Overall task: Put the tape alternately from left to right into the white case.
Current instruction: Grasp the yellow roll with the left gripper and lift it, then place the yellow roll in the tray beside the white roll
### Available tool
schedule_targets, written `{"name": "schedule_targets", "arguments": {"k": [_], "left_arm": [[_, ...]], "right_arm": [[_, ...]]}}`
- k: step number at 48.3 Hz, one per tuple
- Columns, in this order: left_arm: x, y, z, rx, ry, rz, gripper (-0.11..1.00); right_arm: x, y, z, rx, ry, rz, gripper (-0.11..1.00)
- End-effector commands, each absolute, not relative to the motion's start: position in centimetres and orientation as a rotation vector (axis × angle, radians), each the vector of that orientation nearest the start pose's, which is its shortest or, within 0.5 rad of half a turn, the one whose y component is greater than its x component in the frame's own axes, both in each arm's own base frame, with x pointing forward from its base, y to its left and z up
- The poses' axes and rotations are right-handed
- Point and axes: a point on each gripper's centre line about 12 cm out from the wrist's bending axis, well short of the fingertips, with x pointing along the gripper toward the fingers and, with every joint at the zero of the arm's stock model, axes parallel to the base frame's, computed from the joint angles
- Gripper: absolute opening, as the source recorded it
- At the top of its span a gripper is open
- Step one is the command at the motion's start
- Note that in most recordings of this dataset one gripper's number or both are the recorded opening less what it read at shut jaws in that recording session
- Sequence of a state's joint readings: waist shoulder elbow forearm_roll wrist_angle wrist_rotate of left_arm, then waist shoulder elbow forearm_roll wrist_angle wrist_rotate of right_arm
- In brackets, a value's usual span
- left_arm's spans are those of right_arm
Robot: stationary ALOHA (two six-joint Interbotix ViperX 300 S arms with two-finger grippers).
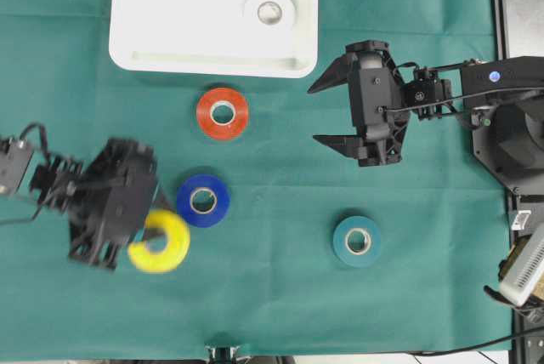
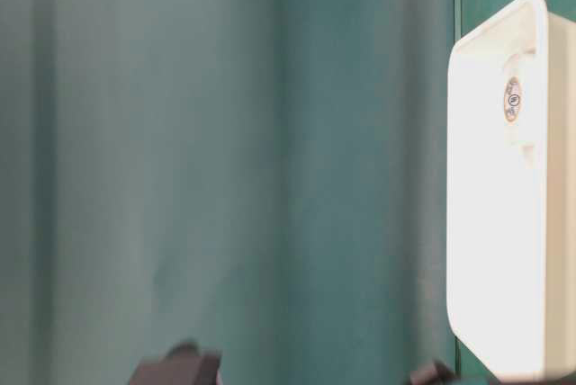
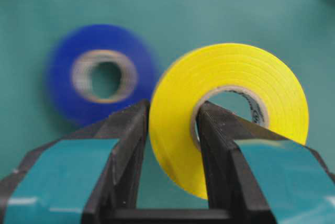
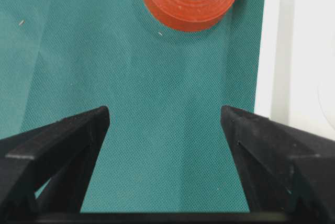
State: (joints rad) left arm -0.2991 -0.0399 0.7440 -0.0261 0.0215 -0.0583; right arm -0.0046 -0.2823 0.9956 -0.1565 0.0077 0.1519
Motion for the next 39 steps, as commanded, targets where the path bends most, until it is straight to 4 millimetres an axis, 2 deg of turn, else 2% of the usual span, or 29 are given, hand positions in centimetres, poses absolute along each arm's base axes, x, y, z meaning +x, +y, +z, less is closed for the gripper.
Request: {"name": "schedule_targets", "arguments": {"k": [1, 16, 39], "left_arm": [[35.8, -8.5, 17.3, 0.005, 0.680, -0.199, 0.28], [37.0, -1.5, 17.7, 0.043, 0.663, -0.049, 0.27], [38.0, 8.0, 18.9, 0.105, 0.616, 0.148, 0.28]], "right_arm": [[29.2, 0.0, 16.5, -0.004, 0.689, 0.000, 0.68], [29.2, 0.0, 16.5, -0.002, 0.680, 0.002, 0.68], [28.9, 0.0, 16.1, -0.001, 0.668, 0.007, 0.68]]}}
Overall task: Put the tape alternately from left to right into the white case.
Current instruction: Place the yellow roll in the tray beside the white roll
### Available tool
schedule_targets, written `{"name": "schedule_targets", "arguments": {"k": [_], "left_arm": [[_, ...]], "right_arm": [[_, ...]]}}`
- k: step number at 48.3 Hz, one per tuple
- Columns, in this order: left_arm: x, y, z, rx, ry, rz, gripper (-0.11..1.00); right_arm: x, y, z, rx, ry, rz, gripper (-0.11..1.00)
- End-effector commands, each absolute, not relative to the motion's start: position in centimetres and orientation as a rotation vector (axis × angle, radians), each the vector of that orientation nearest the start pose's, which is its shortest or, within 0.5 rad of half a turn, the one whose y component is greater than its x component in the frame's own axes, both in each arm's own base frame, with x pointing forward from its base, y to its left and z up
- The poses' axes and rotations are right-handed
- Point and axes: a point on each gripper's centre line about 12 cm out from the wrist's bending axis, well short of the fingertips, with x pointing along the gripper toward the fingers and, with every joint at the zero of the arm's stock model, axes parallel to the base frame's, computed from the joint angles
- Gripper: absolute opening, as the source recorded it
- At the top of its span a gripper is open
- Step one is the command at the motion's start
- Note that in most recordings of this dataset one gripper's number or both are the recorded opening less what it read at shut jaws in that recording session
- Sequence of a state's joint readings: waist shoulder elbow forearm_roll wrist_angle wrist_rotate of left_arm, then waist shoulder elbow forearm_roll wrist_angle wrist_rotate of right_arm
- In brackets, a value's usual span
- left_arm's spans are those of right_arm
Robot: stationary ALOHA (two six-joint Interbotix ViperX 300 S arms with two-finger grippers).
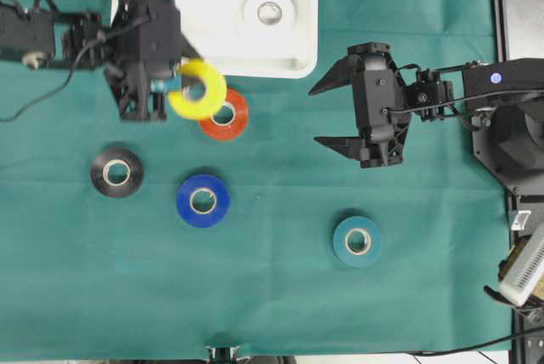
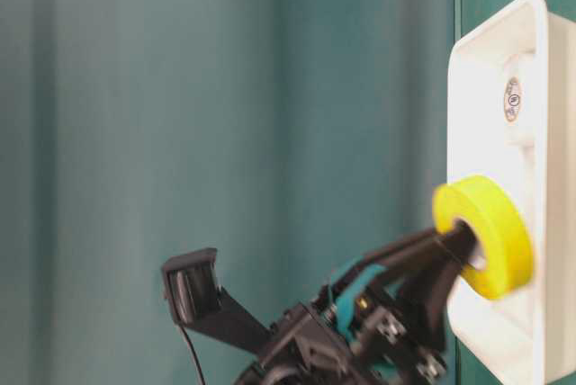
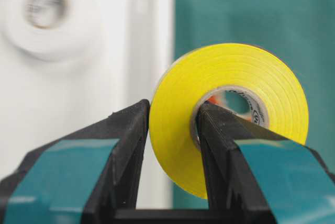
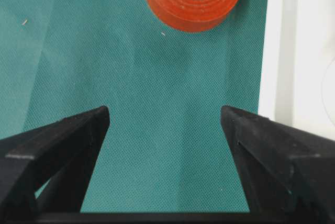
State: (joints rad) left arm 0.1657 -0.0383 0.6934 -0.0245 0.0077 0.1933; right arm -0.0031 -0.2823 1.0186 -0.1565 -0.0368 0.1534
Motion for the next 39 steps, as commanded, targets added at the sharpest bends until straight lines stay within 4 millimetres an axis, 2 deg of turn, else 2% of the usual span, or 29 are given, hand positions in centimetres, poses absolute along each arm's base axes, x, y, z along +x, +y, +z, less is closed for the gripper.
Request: {"name": "schedule_targets", "arguments": {"k": [1, 24, 33, 39], "left_arm": [[38.1, 8.4, 18.9, 0.105, 0.614, 0.158, 0.28], [38.9, 17.4, 17.3, 0.117, 0.635, 0.331, 0.28], [39.4, 19.5, 16.6, 0.102, 0.643, 0.368, 0.28], [39.6, 19.9, 16.3, 0.095, 0.646, 0.375, 0.28]], "right_arm": [[28.9, 0.0, 16.1, 0.000, 0.668, 0.007, 0.68], [28.9, 0.0, 16.2, 0.002, 0.666, 0.006, 0.68], [28.9, 0.0, 16.2, 0.002, 0.666, 0.006, 0.68], [28.9, 0.0, 16.2, 0.003, 0.665, 0.006, 0.68]]}}
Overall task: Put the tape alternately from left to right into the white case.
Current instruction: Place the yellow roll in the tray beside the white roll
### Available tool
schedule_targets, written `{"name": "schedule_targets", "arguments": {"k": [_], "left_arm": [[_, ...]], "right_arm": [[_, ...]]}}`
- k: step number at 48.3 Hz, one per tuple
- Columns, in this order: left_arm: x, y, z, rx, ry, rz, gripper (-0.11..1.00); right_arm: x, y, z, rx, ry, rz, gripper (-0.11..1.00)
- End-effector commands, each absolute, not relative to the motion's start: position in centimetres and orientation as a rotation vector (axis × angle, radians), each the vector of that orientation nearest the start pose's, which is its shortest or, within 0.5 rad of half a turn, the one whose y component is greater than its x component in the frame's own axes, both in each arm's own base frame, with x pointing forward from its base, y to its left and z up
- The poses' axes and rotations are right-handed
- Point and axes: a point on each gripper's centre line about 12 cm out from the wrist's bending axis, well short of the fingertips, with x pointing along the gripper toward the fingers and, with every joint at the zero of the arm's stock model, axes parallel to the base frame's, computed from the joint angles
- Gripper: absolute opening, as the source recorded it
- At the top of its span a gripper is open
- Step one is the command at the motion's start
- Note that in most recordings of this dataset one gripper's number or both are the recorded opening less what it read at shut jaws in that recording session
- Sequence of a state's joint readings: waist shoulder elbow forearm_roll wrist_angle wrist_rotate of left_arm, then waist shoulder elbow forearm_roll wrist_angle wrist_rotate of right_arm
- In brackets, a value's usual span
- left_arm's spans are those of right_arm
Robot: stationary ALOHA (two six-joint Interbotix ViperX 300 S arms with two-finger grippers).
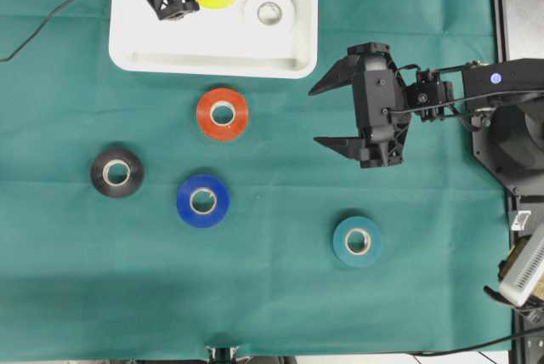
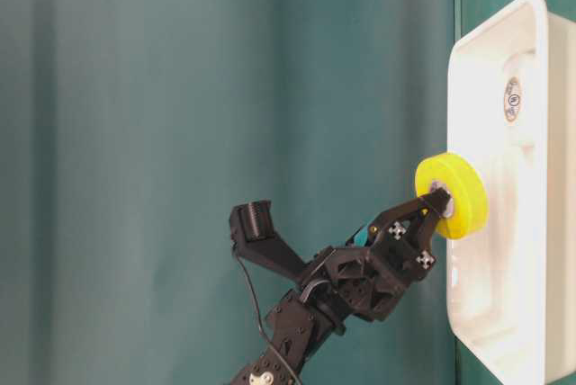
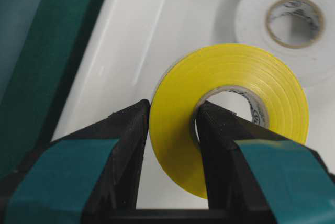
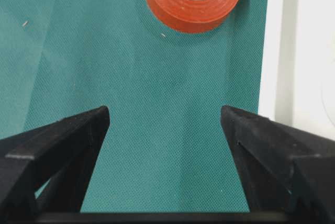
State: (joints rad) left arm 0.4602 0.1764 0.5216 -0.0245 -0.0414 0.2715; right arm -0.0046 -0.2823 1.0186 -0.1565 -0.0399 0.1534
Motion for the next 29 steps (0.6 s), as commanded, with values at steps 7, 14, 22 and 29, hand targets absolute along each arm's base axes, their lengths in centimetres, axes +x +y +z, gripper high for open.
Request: {"name": "schedule_targets", "arguments": {"k": [7, 14, 22, 29], "left_arm": [[39.55, 19.92, 16.39, 0.095, 0.644, 0.376, 0.27], [39.51, 19.90, 16.40, 0.095, 0.644, 0.376, 0.28], [39.42, 19.86, 16.27, 0.092, 0.650, 0.376, 0.31], [39.42, 19.78, 16.38, 0.092, 0.650, 0.374, 0.73]], "right_arm": [[28.88, 0.04, 16.15, 0.003, 0.668, 0.006, 0.68], [28.97, 0.05, 16.31, 0.003, 0.662, 0.006, 0.68], [28.93, 0.05, 16.26, 0.003, 0.663, 0.006, 0.68], [28.92, 0.04, 16.24, 0.003, 0.665, 0.006, 0.68]]}}
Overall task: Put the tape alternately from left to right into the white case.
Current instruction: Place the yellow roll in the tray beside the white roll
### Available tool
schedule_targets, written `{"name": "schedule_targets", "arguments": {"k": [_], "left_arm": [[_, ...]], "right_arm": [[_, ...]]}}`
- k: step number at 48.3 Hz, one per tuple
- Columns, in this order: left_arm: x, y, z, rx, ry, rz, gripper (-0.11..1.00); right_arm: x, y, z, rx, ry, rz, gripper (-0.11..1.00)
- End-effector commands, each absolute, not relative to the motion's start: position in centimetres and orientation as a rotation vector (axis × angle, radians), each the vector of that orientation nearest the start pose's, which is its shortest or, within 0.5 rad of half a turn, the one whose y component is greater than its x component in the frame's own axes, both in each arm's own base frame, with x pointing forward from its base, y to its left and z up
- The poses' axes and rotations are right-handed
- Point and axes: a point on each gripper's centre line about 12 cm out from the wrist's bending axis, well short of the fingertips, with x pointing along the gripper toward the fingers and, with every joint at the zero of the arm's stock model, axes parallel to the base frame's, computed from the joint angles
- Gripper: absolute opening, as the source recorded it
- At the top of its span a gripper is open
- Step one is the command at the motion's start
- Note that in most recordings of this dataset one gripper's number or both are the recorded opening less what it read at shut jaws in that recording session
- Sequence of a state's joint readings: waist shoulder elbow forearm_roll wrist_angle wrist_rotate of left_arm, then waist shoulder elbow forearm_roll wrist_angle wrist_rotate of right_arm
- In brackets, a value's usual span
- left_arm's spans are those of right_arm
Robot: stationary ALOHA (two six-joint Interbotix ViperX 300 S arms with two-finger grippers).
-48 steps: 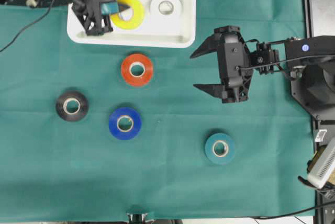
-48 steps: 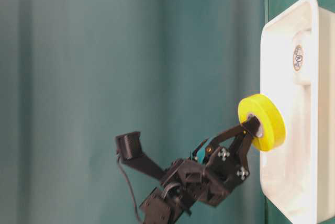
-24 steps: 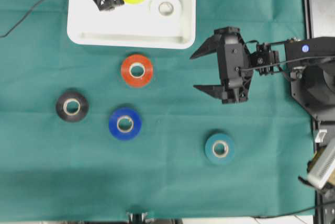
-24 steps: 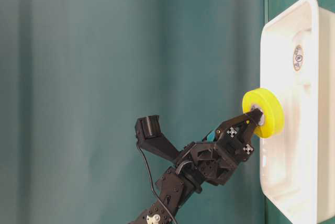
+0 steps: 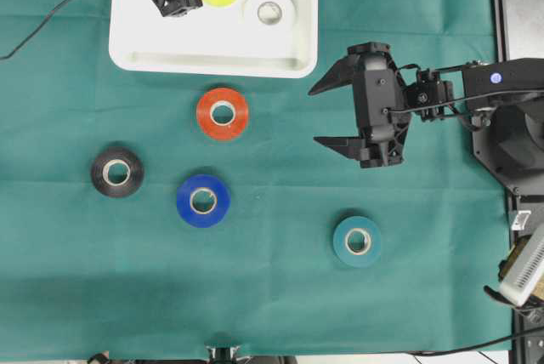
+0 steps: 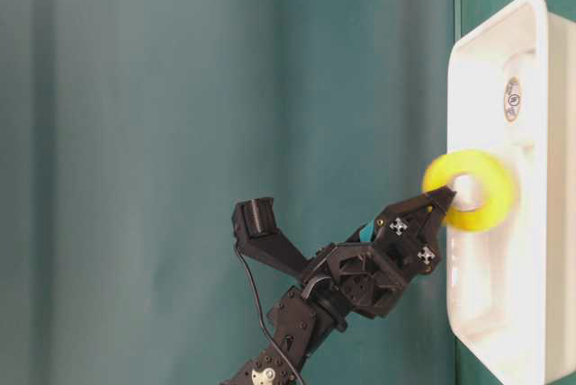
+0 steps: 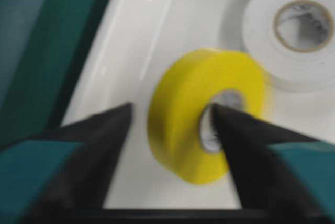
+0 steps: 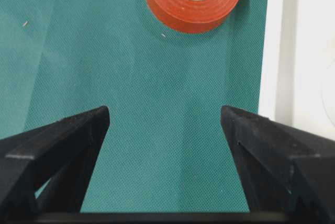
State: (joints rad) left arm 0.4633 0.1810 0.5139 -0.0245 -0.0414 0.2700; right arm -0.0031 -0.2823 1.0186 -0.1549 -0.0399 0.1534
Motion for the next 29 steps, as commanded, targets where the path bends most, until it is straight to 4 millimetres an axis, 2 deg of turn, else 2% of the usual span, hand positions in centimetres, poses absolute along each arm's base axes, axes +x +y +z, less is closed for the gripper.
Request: {"name": "schedule_targets", "arguments": {"k": [1, 3, 5, 11, 29], "left_arm": [[39.4, 19.8, 16.4, 0.093, 0.648, 0.374, 0.80], [39.4, 19.8, 16.4, 0.092, 0.650, 0.376, 0.89], [39.3, 19.7, 16.4, 0.090, 0.651, 0.374, 0.92], [39.2, 19.7, 16.5, 0.092, 0.650, 0.374, 0.87], [38.7, 18.7, 17.2, 0.099, 0.640, 0.361, 0.87]], "right_arm": [[28.9, 0.0, 16.2, 0.003, 0.665, 0.006, 0.68], [28.9, 0.0, 16.2, 0.003, 0.666, 0.006, 0.68], [28.9, 0.0, 16.2, 0.003, 0.666, 0.006, 0.68], [28.9, 0.0, 16.2, 0.003, 0.665, 0.006, 0.68], [28.9, 0.0, 16.2, 0.003, 0.665, 0.006, 0.68]]}}
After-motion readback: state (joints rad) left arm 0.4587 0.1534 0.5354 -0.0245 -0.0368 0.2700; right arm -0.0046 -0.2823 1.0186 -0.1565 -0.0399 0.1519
